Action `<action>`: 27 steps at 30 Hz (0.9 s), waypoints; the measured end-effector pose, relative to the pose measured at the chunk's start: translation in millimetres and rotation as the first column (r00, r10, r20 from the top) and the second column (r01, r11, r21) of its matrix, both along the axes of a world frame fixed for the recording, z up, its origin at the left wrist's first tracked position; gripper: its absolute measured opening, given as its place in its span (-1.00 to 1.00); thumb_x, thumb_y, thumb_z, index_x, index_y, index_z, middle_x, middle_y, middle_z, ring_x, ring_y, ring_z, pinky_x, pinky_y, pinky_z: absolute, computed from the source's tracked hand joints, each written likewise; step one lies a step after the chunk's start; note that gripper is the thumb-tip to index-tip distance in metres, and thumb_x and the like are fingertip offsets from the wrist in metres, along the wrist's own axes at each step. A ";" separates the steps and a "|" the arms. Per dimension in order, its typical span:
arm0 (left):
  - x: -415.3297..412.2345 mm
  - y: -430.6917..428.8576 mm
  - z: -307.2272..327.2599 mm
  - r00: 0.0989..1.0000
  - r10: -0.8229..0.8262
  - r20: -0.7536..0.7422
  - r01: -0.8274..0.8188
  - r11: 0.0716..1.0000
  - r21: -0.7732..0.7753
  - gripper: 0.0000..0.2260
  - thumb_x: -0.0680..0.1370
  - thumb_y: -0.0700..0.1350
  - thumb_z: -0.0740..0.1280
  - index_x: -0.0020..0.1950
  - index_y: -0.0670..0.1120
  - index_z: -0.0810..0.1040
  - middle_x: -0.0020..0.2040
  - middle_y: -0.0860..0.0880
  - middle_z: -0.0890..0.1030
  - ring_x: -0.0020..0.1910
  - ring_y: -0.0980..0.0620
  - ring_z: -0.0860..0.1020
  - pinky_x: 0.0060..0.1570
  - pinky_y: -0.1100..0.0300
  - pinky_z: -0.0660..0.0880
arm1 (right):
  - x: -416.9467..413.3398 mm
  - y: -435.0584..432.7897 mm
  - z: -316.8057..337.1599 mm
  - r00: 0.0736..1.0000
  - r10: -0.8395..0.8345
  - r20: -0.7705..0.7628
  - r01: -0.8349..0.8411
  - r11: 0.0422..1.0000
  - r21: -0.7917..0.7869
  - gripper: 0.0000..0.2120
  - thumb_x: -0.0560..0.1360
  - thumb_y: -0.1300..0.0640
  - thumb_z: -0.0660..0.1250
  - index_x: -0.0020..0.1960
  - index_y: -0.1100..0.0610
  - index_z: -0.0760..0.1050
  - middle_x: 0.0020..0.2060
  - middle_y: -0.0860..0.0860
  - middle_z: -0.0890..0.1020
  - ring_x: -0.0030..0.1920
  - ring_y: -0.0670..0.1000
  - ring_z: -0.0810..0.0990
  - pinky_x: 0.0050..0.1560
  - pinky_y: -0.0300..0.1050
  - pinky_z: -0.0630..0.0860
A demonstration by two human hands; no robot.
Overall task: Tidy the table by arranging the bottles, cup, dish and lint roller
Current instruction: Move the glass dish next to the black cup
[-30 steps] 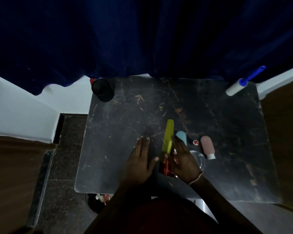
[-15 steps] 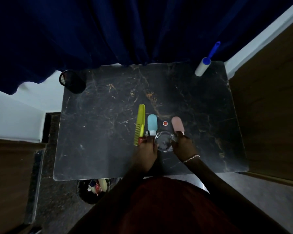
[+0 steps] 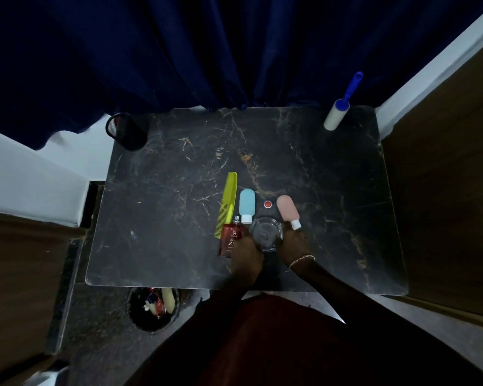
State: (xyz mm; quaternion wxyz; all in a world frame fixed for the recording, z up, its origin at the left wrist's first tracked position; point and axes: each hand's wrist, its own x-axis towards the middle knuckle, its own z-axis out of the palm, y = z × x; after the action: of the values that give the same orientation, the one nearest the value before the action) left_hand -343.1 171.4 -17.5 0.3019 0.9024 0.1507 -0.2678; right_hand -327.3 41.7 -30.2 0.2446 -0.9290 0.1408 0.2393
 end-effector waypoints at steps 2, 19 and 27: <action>-2.7 -1.9 -2.2 0.999 0.032 0.015 -0.032 0.999 -0.012 -0.69 0.65 -0.16 0.30 0.39 -0.16 0.50 0.28 -0.15 0.64 0.28 -0.12 0.59 0.28 0.06 0.48 | -0.2 1.4 0.3 1.000 -0.022 -0.009 0.023 0.999 0.029 -0.68 0.53 0.24 0.24 0.28 0.24 0.39 0.14 0.29 0.59 0.16 0.33 0.59 0.11 0.05 0.53; 4.1 42.3 31.0 0.923 0.309 0.228 -0.265 0.942 -0.207 -0.81 0.61 -0.07 0.39 0.20 -0.05 0.59 0.07 -0.03 0.72 0.06 -0.05 0.68 0.03 0.10 0.59 | 8.8 21.1 37.9 0.986 -0.126 0.111 0.100 0.971 0.216 -0.78 0.46 0.17 0.30 0.11 0.14 0.48 -0.16 0.13 0.70 -0.15 0.19 0.71 -0.09 0.11 0.68; 32.6 111.0 35.4 0.857 0.405 0.317 -0.334 0.907 -0.255 -0.94 0.53 -0.13 0.43 -0.07 -0.10 0.67 -0.16 -0.03 0.74 -0.16 -0.04 0.70 -0.12 0.08 0.61 | 45.0 88.3 54.3 0.968 0.065 0.243 -0.085 0.993 0.076 -0.68 0.48 0.08 0.30 0.22 0.08 0.46 -0.04 0.12 0.65 -0.04 0.18 0.64 -0.02 0.01 0.60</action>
State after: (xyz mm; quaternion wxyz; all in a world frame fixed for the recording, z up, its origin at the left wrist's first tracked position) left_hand -310.5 282.3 17.9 0.4554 0.8569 0.2370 -0.0463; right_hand -282.3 130.0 24.0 0.2900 -0.9445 0.0646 0.1402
